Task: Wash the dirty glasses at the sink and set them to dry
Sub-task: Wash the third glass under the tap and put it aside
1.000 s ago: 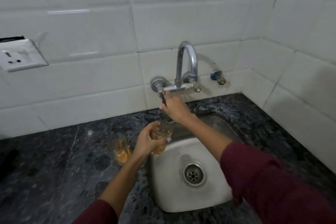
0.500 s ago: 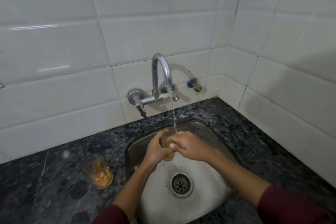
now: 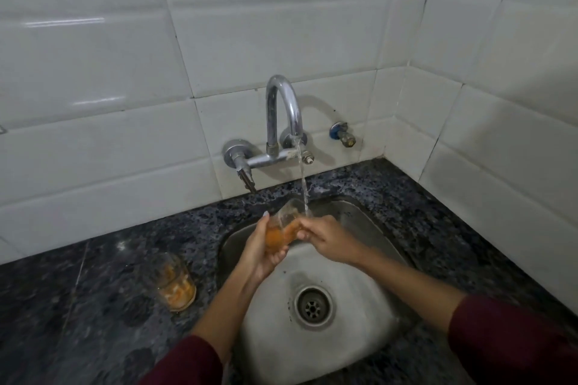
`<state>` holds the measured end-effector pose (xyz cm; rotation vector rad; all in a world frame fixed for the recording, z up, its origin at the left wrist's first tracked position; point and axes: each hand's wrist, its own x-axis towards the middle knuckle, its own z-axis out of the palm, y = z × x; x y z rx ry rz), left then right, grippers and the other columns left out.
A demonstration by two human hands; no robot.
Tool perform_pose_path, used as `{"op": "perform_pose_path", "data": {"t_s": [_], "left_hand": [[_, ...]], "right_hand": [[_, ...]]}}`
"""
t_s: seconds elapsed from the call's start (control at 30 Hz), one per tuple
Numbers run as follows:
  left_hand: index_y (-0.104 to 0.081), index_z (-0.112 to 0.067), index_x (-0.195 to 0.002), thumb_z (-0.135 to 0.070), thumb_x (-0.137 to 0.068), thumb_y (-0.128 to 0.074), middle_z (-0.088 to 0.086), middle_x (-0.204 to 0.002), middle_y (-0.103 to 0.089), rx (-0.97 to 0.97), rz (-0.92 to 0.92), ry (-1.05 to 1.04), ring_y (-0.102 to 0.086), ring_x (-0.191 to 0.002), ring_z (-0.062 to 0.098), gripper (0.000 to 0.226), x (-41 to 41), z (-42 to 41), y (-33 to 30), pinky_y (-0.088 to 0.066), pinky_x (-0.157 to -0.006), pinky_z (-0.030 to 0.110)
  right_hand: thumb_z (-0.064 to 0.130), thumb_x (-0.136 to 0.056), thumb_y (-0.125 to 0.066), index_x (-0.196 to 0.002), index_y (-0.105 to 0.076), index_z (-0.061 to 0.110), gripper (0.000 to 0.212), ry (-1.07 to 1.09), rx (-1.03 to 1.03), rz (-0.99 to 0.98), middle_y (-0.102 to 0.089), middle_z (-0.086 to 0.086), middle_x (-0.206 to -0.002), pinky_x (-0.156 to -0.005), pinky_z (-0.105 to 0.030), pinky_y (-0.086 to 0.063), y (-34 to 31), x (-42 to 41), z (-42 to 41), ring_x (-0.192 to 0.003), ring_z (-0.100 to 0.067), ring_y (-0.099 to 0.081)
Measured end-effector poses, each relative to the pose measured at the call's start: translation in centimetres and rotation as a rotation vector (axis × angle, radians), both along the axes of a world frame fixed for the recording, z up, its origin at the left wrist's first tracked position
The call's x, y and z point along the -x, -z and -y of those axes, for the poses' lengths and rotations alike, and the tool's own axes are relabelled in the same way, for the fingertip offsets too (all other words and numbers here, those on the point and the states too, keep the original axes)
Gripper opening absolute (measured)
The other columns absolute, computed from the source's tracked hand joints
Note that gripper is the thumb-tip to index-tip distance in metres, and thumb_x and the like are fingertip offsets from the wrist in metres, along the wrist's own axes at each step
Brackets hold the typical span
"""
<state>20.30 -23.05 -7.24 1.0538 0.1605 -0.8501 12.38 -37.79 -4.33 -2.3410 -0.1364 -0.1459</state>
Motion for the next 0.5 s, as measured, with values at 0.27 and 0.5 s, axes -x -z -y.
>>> {"op": "perform_pose_path", "data": {"t_s": [0.27, 0.5], "left_hand": [[-0.058, -0.026, -0.089, -0.026, -0.093, -0.057, 0.013, -0.096, -0.061, -0.159, 0.630, -0.487, -0.058, -0.086, 0.023, 0.004, 1.4, 1.7, 2.0, -0.049, -0.075, 0.035], [-0.059, -0.011, -0.091, -0.027, -0.094, -0.051, 0.013, -0.074, -0.065, -0.150, 0.140, -0.239, -0.063, -0.056, 0.024, 0.019, -0.7, 0.9, -0.3, -0.049, -0.042, 0.027]], "right_hand": [[0.014, -0.093, -0.050, -0.096, -0.068, 0.011, 0.018, 0.397, -0.559, -0.130, -0.073, -0.006, -0.090, -0.057, -0.016, -0.045, -1.2, -1.9, -2.5, -0.081, -0.018, -0.068], [0.000, -0.092, -0.048, -0.114, -0.059, 0.003, 0.025, -0.017, -0.138, 0.047, -0.068, -0.012, -0.109, -0.083, -0.021, -0.054, 0.9, 0.7, -1.6, -0.090, -0.007, -0.065]]}}
